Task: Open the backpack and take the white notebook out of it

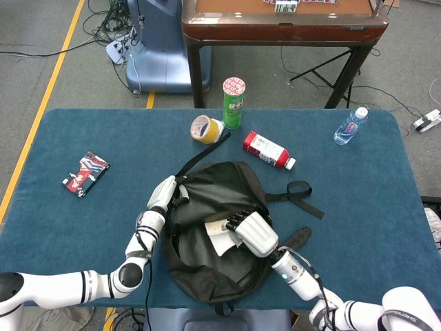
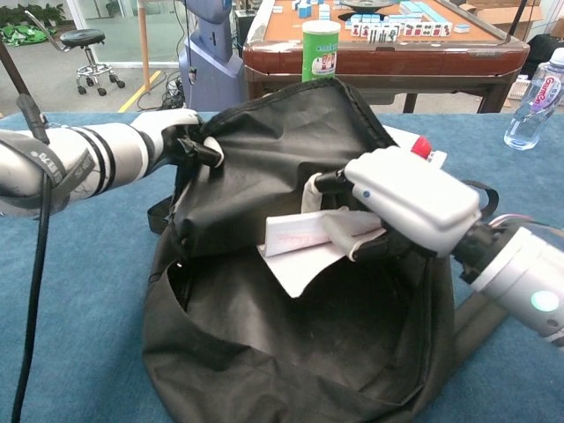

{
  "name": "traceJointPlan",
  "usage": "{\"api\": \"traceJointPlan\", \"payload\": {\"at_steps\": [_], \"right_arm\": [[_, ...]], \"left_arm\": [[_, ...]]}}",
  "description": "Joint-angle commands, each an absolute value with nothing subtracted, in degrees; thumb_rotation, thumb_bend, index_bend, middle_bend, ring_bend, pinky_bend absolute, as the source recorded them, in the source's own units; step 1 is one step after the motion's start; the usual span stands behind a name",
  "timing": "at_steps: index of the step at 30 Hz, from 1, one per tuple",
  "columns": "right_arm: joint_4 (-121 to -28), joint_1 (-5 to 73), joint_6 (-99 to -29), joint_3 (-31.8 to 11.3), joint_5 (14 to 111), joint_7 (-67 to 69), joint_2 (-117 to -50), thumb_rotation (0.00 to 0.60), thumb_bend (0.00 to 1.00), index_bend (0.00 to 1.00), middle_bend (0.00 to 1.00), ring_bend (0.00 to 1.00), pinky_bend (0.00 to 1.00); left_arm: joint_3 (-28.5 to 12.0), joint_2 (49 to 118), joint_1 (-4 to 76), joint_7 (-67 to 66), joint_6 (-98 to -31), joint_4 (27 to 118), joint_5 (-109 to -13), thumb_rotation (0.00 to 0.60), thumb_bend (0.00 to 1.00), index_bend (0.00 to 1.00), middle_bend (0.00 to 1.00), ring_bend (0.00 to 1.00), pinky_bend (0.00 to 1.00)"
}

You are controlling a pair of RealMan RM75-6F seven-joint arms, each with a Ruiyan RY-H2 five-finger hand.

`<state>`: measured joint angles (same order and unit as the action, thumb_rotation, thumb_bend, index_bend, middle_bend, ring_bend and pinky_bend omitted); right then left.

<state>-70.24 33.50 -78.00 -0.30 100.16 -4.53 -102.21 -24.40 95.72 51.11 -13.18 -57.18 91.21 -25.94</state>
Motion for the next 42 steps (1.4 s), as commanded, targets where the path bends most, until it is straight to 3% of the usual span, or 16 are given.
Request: {"api": "traceJointPlan", "payload": {"at_steps": [1,11,16,19,21,23,26,32,35,42], "right_arm": [[-78.02,32.45,-82.46,0.23,103.3,-3.72,-95.38,0.6,0.62,0.74,0.6,0.52,0.56],[-94.9,30.97,-88.69,-1.8,106.31,-0.33,-80.92,0.6,0.62,0.74,0.61,0.53,0.57],[-99.96,30.41,-90.52,-4.94,105.4,-0.03,-75.12,0.6,0.62,0.74,0.61,0.54,0.58],[-101.62,30.18,-90.9,-6.75,104.04,0.79,-72.42,0.6,0.62,0.74,0.61,0.54,0.58],[-102.07,30.05,-90.95,-7.83,103.1,0.8,-71.09,0.6,0.62,0.74,0.61,0.54,0.58],[-102.56,29.86,-91.03,-8.9,102.08,1.31,-69.67,0.6,0.62,0.74,0.61,0.54,0.58],[-103.25,29.46,-91.3,-10.25,100.73,2.51,-67.54,0.6,0.62,0.74,0.61,0.54,0.58],[-103.2,29.08,-90.85,-13.22,96.83,3.92,-64.53,0.6,0.62,0.74,0.61,0.54,0.58],[-102.4,29.49,-89.04,-13.86,94.82,4.13,-64.42,0.6,0.62,0.74,0.61,0.54,0.58],[-97.9,31.94,-82.87,-13.92,90.92,3.61,-68.69,0.6,0.62,0.74,0.61,0.54,0.58]], "left_arm": [[-23.89,95.13,50.77,-13.14,-57.33,91.83,-26.7,0.6,0.89,0.68,0.48,0.39,0.21],[-21.58,92.84,49.47,-12.95,-56.34,94.11,-28.75,0.6,0.89,0.66,0.47,0.39,0.21],[-17.68,89.87,47.63,-13.15,-54.81,97.95,-33.5,0.594,0.89,0.66,0.46,0.39,0.21],[-15.12,88.15,46.15,-12.69,-54.25,100.23,-37.67,0.532,0.89,0.64,0.45,0.38,0.21],[-13.43,87.0,45.51,-12.89,-53.75,101.55,-40.24,0.429,0.89,0.62,0.44,0.38,0.21],[-11.39,85.28,44.99,-13.44,-52.81,103.38,-43.18,0.333,0.86,0.57,0.44,0.38,0.21],[-8.96,82.64,44.5,-14.28,-51.67,106.25,-46.96,0.244,0.75,0.43,0.43,0.37,0.21],[-6.28,78.04,43.56,-14.83,-51.22,112.22,-52.81,0.17,0.5,0.19,0.41,0.37,0.2],[-5.3,77.14,42.57,-15.08,-52.88,114.35,-56.39,0.154,0.42,0.16,0.41,0.36,0.2],[-3.27,74.45,40.07,-14.32,-55.97,119.07,-64.24,0.122,0.38,0.15,0.4,0.36,0.2]]}}
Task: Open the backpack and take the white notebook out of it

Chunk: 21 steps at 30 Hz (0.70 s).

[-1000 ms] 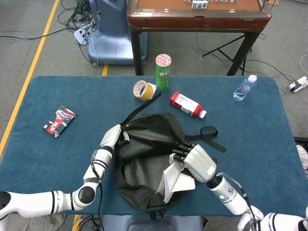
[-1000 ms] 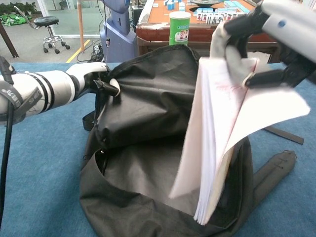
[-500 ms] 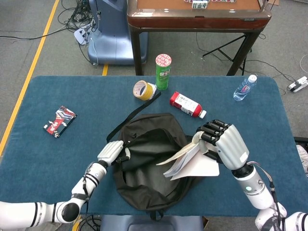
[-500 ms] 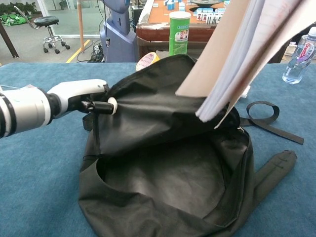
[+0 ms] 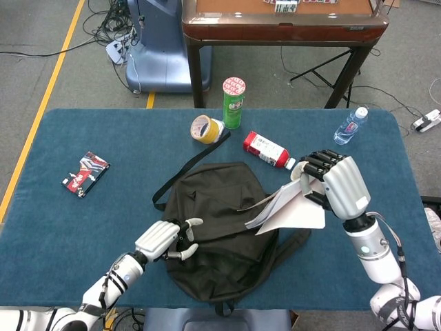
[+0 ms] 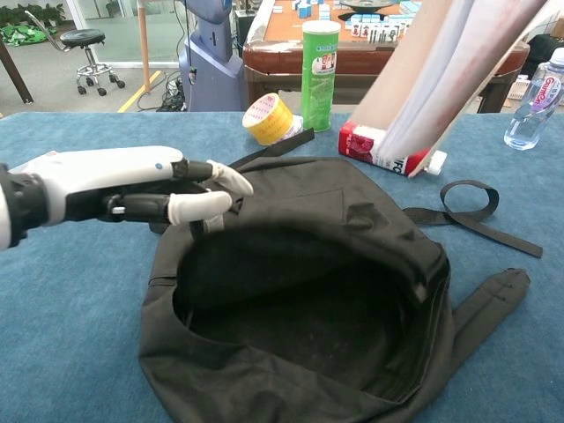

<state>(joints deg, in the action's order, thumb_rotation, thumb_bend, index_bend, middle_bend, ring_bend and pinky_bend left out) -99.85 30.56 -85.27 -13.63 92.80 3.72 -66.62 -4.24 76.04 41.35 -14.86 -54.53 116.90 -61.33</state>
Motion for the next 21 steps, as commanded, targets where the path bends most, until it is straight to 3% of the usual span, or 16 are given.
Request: {"api": "traceJointPlan", "payload": {"at_steps": [1,8,14,18,21], "right_arm": [[-97.1,32.5,-82.03,-14.13,90.34,3.45,-69.56,0.6,0.62,0.74,0.61,0.54,0.58],[-88.99,37.67,-77.92,-16.08,87.89,0.44,-79.14,0.6,0.62,0.74,0.61,0.54,0.58],[-80.19,41.3,-78.38,-16.32,88.52,0.64,-90.31,0.6,0.61,0.74,0.61,0.54,0.58],[-73.92,42.31,-77.48,-14.01,89.27,2.78,-95.9,0.6,0.6,0.74,0.6,0.53,0.57],[-72.63,41.86,-74.45,-10.65,89.78,4.27,-95.3,0.6,0.54,0.71,0.54,0.48,0.52]], "left_arm": [[-3.12,74.06,39.73,-14.13,-56.41,119.59,-65.17,0.12,0.38,0.15,0.4,0.36,0.2],[-2.77,72.02,38.23,-13.44,-58.31,121.06,-67.39,0.12,0.38,0.13,0.39,0.35,0.2],[-3.31,71.08,37.46,-11.71,-58.79,120.29,-66.38,0.119,0.37,0.13,0.38,0.35,0.2],[-3.33,70.84,36.91,-10.46,-58.77,119.58,-65.99,0.12,0.37,0.13,0.38,0.35,0.2],[-3.03,70.4,36.43,-9.74,-58.73,119.26,-66.27,0.12,0.37,0.13,0.38,0.35,0.2]]}}
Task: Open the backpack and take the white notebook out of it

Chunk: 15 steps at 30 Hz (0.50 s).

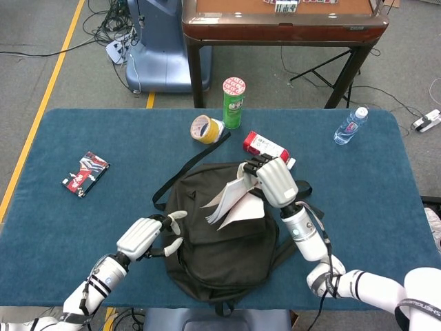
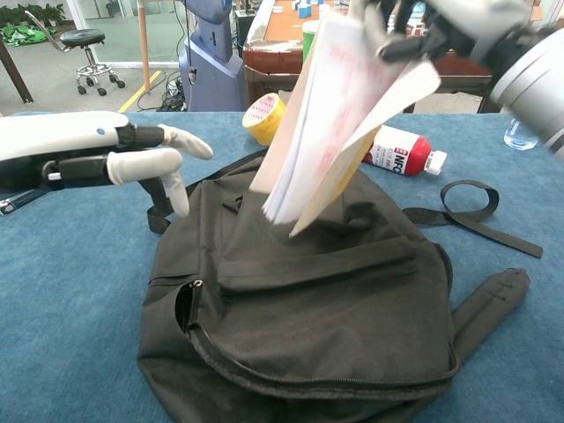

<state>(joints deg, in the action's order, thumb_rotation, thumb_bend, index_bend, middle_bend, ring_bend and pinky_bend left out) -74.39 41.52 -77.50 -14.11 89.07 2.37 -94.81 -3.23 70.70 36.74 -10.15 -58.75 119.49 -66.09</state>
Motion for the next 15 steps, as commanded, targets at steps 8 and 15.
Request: {"api": "traceJointPlan", "payload": {"at_steps": [8,15], "right_arm": [[-86.48,38.75,-66.72,-5.57,87.32,3.91,-80.22,0.6,0.32,0.02,0.14,0.09,0.13],[-94.46,36.15,-64.67,-2.36,87.82,2.05,-67.94,0.6,0.25,0.0,0.07,0.01,0.06]], "left_arm": [[-2.47,68.31,35.38,-7.18,-57.9,119.02,-67.68,0.179,0.37,0.13,0.37,0.34,0.2],[-2.37,67.03,34.31,-5.08,-58.0,119.15,-68.68,0.188,0.37,0.13,0.36,0.33,0.2]]}}
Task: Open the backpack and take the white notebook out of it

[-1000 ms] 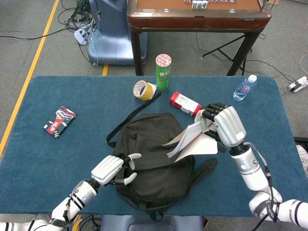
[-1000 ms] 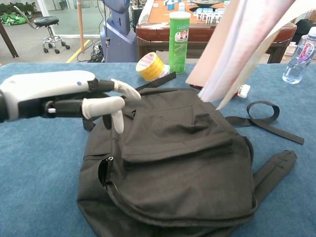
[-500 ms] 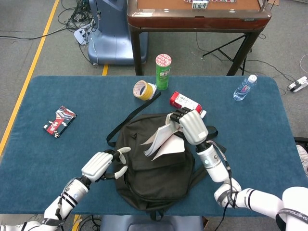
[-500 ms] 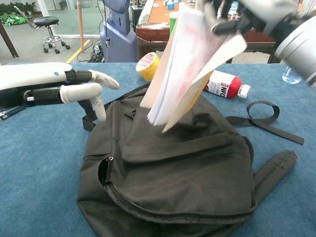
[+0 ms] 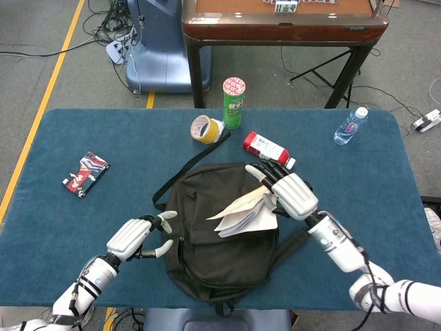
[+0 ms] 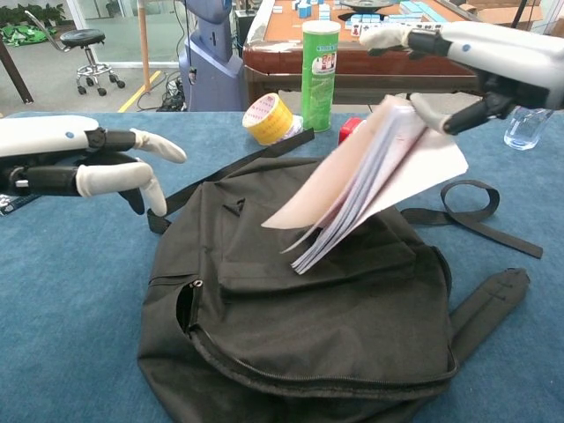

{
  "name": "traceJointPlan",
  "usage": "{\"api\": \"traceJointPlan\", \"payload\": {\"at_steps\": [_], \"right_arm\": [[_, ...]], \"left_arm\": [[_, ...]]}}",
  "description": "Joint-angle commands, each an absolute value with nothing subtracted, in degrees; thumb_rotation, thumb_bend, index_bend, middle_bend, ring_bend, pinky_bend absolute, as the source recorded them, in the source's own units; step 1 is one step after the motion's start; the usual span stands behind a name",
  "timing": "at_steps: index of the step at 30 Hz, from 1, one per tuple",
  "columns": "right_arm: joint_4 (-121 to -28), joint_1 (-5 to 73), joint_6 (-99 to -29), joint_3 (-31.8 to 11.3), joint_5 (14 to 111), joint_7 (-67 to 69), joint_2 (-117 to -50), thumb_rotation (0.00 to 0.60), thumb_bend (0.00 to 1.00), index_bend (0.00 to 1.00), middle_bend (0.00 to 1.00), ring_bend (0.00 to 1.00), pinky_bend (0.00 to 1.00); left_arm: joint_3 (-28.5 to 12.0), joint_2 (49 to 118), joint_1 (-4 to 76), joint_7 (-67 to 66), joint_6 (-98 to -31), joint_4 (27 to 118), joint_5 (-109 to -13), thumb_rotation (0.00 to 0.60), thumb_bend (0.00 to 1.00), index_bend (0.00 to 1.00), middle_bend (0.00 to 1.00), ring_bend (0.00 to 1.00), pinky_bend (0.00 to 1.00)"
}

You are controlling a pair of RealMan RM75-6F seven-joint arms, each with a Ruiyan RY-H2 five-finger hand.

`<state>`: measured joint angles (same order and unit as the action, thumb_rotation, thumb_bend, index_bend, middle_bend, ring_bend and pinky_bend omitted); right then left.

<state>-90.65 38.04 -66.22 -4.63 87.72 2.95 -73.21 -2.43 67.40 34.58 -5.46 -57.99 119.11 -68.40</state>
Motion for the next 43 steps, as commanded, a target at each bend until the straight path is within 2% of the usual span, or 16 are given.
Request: {"api": "traceJointPlan", "payload": {"at_steps": [1,9,12,14,16,18,20,21,26,34,43], "right_arm": [[-94.66,35.8,-64.67,-1.95,88.12,2.06,-66.93,0.6,0.25,0.0,0.06,0.01,0.06],[-93.12,31.85,-66.79,0.14,88.85,5.49,-62.49,0.6,0.23,0.0,0.07,0.01,0.06],[-91.69,30.1,-68.82,0.36,89.18,6.86,-62.21,0.6,0.23,0.0,0.11,0.01,0.07],[-91.27,28.97,-70.19,0.42,89.27,7.26,-61.94,0.6,0.23,0.01,0.16,0.05,0.13],[-90.82,27.62,-72.13,0.43,89.64,7.59,-61.75,0.6,0.25,0.07,0.23,0.13,0.22],[-90.76,26.13,-73.42,0.89,89.72,7.89,-61.2,0.6,0.28,0.17,0.3,0.2,0.31],[-90.92,24.81,-74.48,1.41,89.9,8.32,-60.53,0.6,0.31,0.25,0.35,0.26,0.38],[-90.91,23.88,-75.18,1.79,89.99,8.48,-60.12,0.6,0.31,0.27,0.37,0.28,0.38],[-90.22,20.17,-78.4,3.2,90.81,9.36,-59.03,0.6,0.32,0.35,0.4,0.31,0.39],[-88.04,15.16,-82.98,4.75,92.66,11.83,-59.12,0.6,0.34,0.42,0.44,0.35,0.41],[-85.98,9.28,-88.99,4.72,92.46,11.8,-61.36,0.6,0.34,0.45,0.46,0.39,0.43]], "left_arm": [[-2.36,66.8,34.19,-4.84,-58.0,119.19,-68.79,0.187,0.37,0.13,0.35,0.33,0.2],[-2.23,64.59,32.34,-0.96,-58.36,118.65,-69.17,0.178,0.37,0.13,0.35,0.33,0.2],[-2.13,63.73,31.44,-0.08,-59.05,117.79,-69.52,0.179,0.37,0.14,0.35,0.33,0.2],[-2.14,63.53,30.78,-0.19,-60.07,116.72,-69.85,0.19,0.37,0.14,0.35,0.33,0.2],[-2.16,63.77,30.01,-1.1,-61.58,114.76,-70.12,0.242,0.37,0.15,0.35,0.33,0.2],[-2.21,64.68,29.05,-3.28,-63.93,112.12,-70.21,0.328,0.37,0.15,0.35,0.33,0.2],[-2.24,65.49,27.95,-4.36,-66.03,110.33,-70.09,0.46,0.37,0.16,0.35,0.33,0.2],[-2.24,65.74,27.19,-4.55,-67.12,109.37,-69.89,0.498,0.37,0.17,0.35,0.33,0.2],[-2.41,65.65,24.43,-4.56,-70.8,105.57,-69.5,0.595,0.37,0.18,0.35,0.33,0.19],[-2.29,68.08,19.13,-8.04,-79.58,97.76,-71.27,0.6,0.37,0.21,0.35,0.33,0.19],[-1.11,68.98,12.62,-6.73,-86.51,94.7,-73.29,0.6,0.37,0.24,0.35,0.33,0.18]]}}
